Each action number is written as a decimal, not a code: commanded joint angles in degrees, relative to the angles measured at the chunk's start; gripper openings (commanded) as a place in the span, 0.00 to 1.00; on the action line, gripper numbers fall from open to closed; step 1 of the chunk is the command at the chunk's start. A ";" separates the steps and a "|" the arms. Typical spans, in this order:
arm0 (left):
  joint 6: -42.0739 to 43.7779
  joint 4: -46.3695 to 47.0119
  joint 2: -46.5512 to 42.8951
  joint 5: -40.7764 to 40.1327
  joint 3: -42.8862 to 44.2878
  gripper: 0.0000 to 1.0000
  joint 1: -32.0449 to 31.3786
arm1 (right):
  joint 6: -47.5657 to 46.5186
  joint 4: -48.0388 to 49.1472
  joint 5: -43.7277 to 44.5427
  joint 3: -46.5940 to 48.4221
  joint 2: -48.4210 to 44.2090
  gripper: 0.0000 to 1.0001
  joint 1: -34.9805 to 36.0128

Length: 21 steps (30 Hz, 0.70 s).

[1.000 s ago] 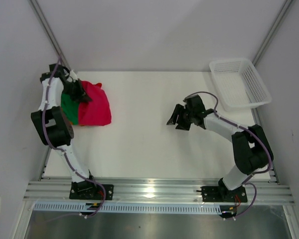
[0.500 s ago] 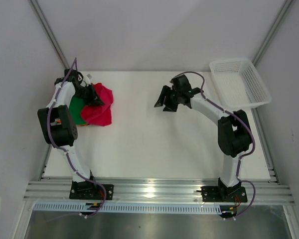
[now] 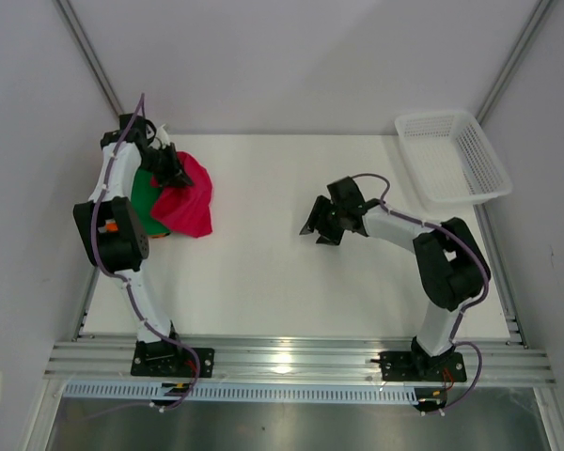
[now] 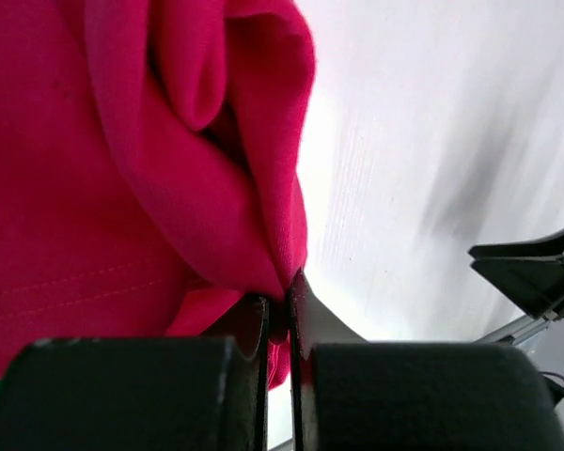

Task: Fold and stack the t-shirts
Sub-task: Put the neatly folded tshirt into the corner of the board with the left arm

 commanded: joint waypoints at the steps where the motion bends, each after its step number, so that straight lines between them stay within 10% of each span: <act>1: 1.78 -1.35 -0.82 -2.55 2.75 0.01 1.20 | 1.95 6.56 3.63 -3.83 -7.54 0.61 0.41; 19: 1.77 -4.07 0.06 -15.21 5.04 0.01 3.14 | -0.86 11.84 4.17 -21.87 -18.37 0.61 -1.87; 21: 1.07 -4.34 -0.29 -15.29 5.74 0.12 3.23 | -1.74 11.75 3.55 -21.60 -17.85 0.62 -2.48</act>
